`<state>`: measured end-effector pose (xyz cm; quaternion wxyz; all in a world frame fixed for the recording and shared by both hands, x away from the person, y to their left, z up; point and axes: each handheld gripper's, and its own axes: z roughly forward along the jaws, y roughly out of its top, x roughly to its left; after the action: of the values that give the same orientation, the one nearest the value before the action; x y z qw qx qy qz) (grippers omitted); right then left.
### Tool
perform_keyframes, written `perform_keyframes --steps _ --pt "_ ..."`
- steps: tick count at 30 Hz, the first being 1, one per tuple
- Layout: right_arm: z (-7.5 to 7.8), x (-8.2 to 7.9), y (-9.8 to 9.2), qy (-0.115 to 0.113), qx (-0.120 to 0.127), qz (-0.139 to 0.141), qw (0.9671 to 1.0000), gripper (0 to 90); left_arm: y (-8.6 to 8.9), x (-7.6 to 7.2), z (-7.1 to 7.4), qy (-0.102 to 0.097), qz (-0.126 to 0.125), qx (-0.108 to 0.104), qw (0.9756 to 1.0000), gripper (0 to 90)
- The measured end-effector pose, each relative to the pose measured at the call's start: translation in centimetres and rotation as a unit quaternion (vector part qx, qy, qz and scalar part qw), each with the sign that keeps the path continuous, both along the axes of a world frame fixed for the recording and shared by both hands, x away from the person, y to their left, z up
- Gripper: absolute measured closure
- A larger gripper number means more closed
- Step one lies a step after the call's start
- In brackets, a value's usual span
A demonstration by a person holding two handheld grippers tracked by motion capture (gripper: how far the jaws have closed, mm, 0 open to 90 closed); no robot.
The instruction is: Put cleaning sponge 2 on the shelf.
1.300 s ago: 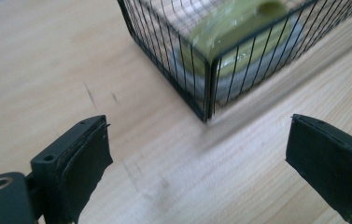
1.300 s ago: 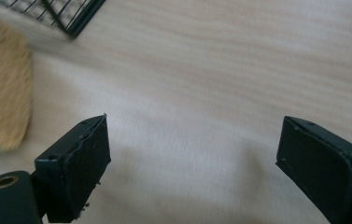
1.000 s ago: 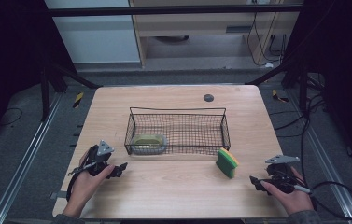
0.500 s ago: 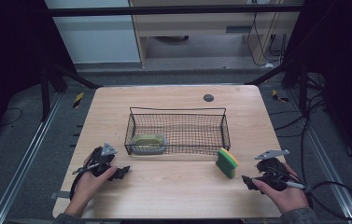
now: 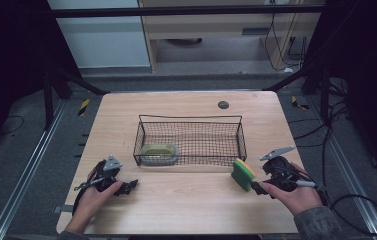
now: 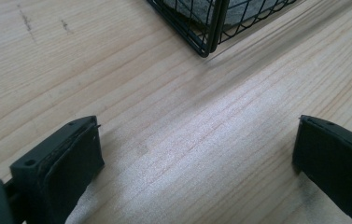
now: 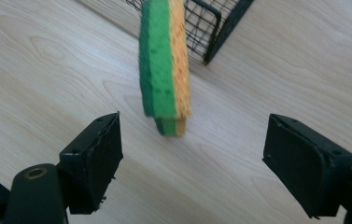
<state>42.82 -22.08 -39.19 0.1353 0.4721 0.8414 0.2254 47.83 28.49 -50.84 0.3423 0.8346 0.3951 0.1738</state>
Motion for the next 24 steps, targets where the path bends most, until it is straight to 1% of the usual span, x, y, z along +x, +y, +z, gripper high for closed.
perform_keyframes --steps 5,7,8,11,14,16,17,18,19,20,21,22,23,24 --pt "0.8 1.2 1.7 0.007 -0.017 0.019 0.9996 18.2 0.0 0.0 0.0 0.0 0.0 -0.001 1.0 0.0" --pt "1.1 1.7 2.2 0.011 -0.017 0.019 0.9996 18.4 0.0 0.0 0.0 0.0 0.0 0.0 1.0 0.0" --pt "1.3 2.1 2.6 0.014 -0.023 0.022 0.9994 18.4 0.0 0.0 0.0 0.0 0.0 -0.001 1.0 0.0" --pt "1.3 2.5 3.0 0.017 -0.029 0.026 0.9991 18.4 0.0 0.0 0.0 0.0 0.0 -0.001 1.0 0.0" --pt "1.1 3.0 3.7 0.024 -0.038 0.028 0.9986 18.7 0.0 0.0 0.0 0.0 -0.001 -0.001 1.0 0.0" --pt "1.0 3.0 3.9 0.028 -0.042 0.029 0.9983 19.1 0.0 0.0 0.0 0.0 -0.001 -0.001 1.0 0.0" --pt "0.9 3.0 4.1 0.029 -0.046 0.033 0.9979 19.9 0.0 0.0 0.0 0.0 0.0 -0.001 1.0 0.0" --pt "0.7 3.2 4.3 0.036 -0.052 0.035 0.9974 22.1 0.0 0.0 0.0 0.0 -0.001 -0.001 1.0 0.0" --pt "0.7 3.2 4.3 0.036 -0.052 0.035 0.9974 22.1 0.0 0.0 0.0 0.0 0.0 -0.001 1.0 0.0" --pt "0.5 3.6 4.4 0.046 -0.052 0.034 0.9971 24.2 0.0 0.0 0.0 0.0 0.0 -0.001 1.0 0.0" --pt "0.5 3.6 4.4 0.046 -0.052 0.034 0.9971 24.2 0.0 0.0 0.0 0.0 -0.001 -0.001 1.0 0.0" --pt "0.3 4.1 4.5 0.054 -0.055 0.033 0.9965 26.6 0.0 0.0 0.0 0.0 -0.001 -0.001 1.0 0.0" --pt "0.3 4.1 4.5 0.054 -0.055 0.033 0.9965 26.6 0.0 0.0 0.0 0.0 -0.001 -0.001 1.0 0.0" --pt "0.1 4.7 4.5 0.06 -0.056 0.032 0.9961 29.0 0.0 0.0 0.0 0.0 -0.001 -0.001 1.0 0.0"
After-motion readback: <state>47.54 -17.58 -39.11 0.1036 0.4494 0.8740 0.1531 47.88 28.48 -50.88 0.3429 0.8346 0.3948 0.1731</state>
